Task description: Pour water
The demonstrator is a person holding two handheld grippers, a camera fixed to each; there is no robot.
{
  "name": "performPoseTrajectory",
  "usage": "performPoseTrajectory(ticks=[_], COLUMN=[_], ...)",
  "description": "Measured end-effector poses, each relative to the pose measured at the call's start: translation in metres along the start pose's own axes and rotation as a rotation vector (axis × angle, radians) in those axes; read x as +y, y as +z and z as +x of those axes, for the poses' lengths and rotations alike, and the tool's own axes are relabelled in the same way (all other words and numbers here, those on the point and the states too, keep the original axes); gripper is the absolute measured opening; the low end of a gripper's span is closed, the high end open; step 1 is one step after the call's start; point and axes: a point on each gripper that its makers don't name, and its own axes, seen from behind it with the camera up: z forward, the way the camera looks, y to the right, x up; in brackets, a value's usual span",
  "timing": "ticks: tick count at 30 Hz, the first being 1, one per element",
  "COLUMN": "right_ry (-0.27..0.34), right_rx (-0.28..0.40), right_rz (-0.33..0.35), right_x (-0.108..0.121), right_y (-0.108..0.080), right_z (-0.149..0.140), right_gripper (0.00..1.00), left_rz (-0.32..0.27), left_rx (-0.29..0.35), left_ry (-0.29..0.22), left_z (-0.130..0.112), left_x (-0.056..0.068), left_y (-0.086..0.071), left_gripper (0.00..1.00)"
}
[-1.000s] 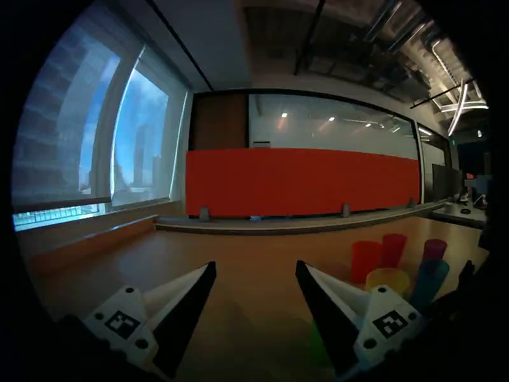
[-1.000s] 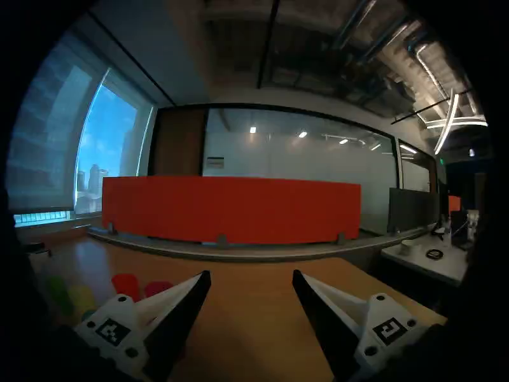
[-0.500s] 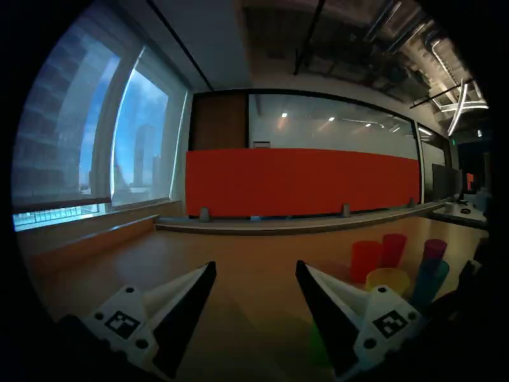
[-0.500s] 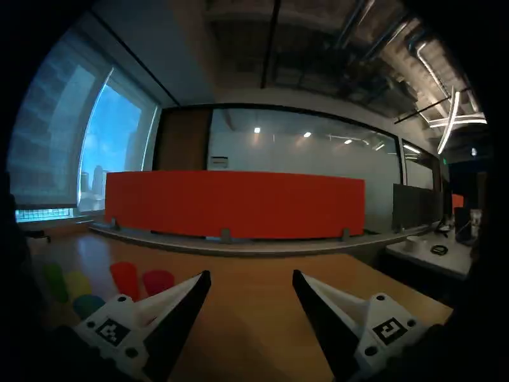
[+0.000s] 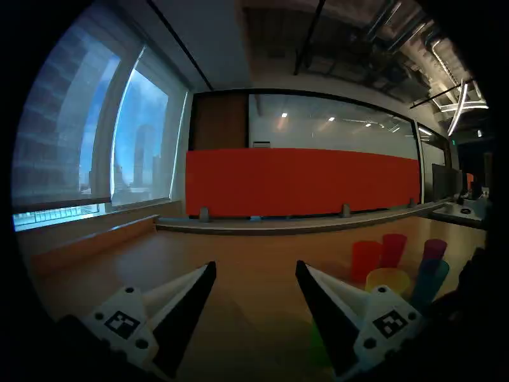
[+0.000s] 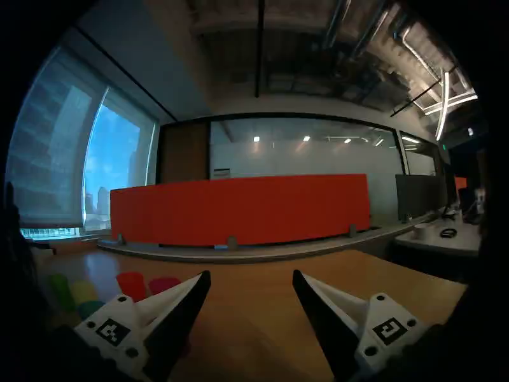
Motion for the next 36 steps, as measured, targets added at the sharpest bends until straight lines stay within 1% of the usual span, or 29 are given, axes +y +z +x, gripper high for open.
performPoseTrajectory(ticks=[9,15,24,36], right_ry=[-0.017,-0.013,-0.026,-0.051], right_rx=[-0.033,-0.056,-0.079,-0.079], right_rz=[-0.003,-0.005,-0.012,-0.011], right_x=[-0.002,-0.001,0.000,-0.004], right_y=[0.008,0.008,0.009,0.010], right_z=[-0.015,-0.026,-0.030,-0.031], right_gripper=[0.99,1.00,1.00,0.99], left_rz=[0.000,0.000,0.000,0.000], left_rx=[0.000,0.000,0.000,0.000], left_ry=[0.000,0.000,0.000,0.000], left_z=[0.000,0.000,0.000,0.000], left_x=[0.000,0.000,0.000,0.000], left_y=[0.000,0.000,0.000,0.000], left_gripper=[0.93,0.93,0.93,0.93])
